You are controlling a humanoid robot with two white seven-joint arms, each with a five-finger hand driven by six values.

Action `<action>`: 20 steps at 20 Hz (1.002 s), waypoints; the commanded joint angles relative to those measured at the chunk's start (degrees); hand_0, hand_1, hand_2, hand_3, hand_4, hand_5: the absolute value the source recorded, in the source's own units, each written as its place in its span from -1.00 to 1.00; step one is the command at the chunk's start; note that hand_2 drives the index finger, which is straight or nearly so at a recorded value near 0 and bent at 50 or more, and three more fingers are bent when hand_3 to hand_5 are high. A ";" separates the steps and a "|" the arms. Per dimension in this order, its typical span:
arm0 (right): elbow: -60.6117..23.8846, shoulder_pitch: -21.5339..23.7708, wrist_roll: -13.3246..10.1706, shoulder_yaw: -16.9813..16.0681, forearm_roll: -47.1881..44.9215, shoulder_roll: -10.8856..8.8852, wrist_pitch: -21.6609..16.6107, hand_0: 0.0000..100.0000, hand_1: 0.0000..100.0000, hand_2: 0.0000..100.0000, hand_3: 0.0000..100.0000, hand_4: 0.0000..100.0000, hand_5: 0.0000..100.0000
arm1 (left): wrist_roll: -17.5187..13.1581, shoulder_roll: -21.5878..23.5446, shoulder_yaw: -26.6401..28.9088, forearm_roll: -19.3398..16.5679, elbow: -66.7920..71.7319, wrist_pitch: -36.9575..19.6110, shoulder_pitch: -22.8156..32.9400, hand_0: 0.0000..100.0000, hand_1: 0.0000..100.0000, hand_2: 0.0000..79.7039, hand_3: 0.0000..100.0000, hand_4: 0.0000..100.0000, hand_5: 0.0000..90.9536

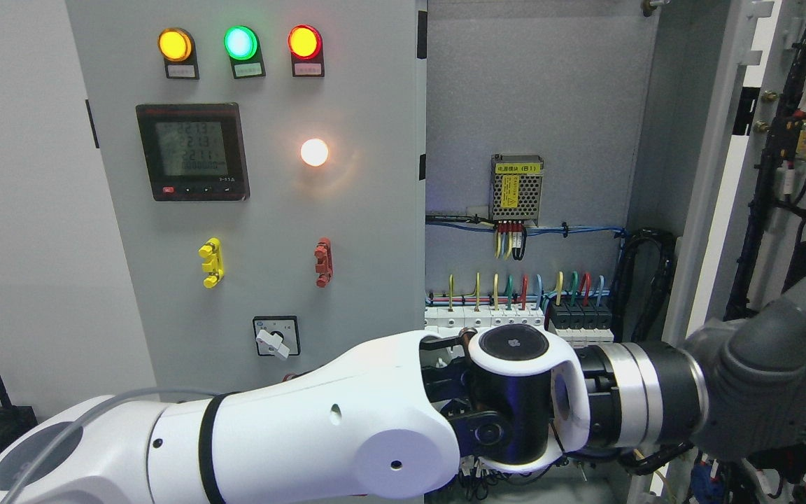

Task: Open door with both hands
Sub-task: 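Push the door outward with the left hand, swinging it wide, then withdraw the left arm down and away from the cabinet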

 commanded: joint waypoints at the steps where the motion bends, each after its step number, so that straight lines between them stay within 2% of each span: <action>1: 0.01 0.00 0.02 0.00 0.00 -0.01 0.00 -0.24 -1.00 -1.00 -1.00 -1.00 -1.00 | 0.45 -2.15 -0.06 -0.60 0.16 0.01 0.24 -1.00 -1.00 -1.00 -1.00 -1.00 -1.00; 9: 0.01 0.00 0.02 0.00 0.00 -0.01 0.00 -0.24 -1.00 -1.00 -1.00 -1.00 -1.00 | 0.45 -1.80 -0.06 -0.60 0.16 0.01 0.59 -1.00 -1.00 -1.00 -1.00 -1.00 -1.00; 12: 0.01 0.00 0.02 0.00 0.00 -0.01 0.00 -0.24 -1.00 -1.00 -1.00 -1.00 -1.00 | 0.19 -0.13 0.20 -0.60 0.16 0.27 1.29 -1.00 -1.00 -1.00 -1.00 -1.00 -1.00; 15: 0.01 0.00 0.02 0.00 0.00 -0.01 0.00 -0.24 -1.00 -1.00 -1.00 -1.00 -1.00 | -1.30 6.79 0.29 -0.34 0.07 0.36 2.25 -1.00 -1.00 -1.00 -1.00 -1.00 -1.00; 17: -0.08 0.00 0.02 0.00 0.00 -0.01 0.00 -0.24 -1.00 -1.00 -1.00 -1.00 -1.00 | -2.88 12.68 0.29 -0.34 -0.54 0.54 4.97 -1.00 -1.00 -1.00 -1.00 -1.00 -1.00; 20: 0.01 0.00 0.02 0.00 0.00 -0.01 -0.09 -0.24 -1.00 -1.00 -1.00 -1.00 -1.00 | -6.48 21.20 0.38 -0.51 -2.47 0.80 8.13 -1.00 -1.00 -1.00 -1.00 -1.00 -1.00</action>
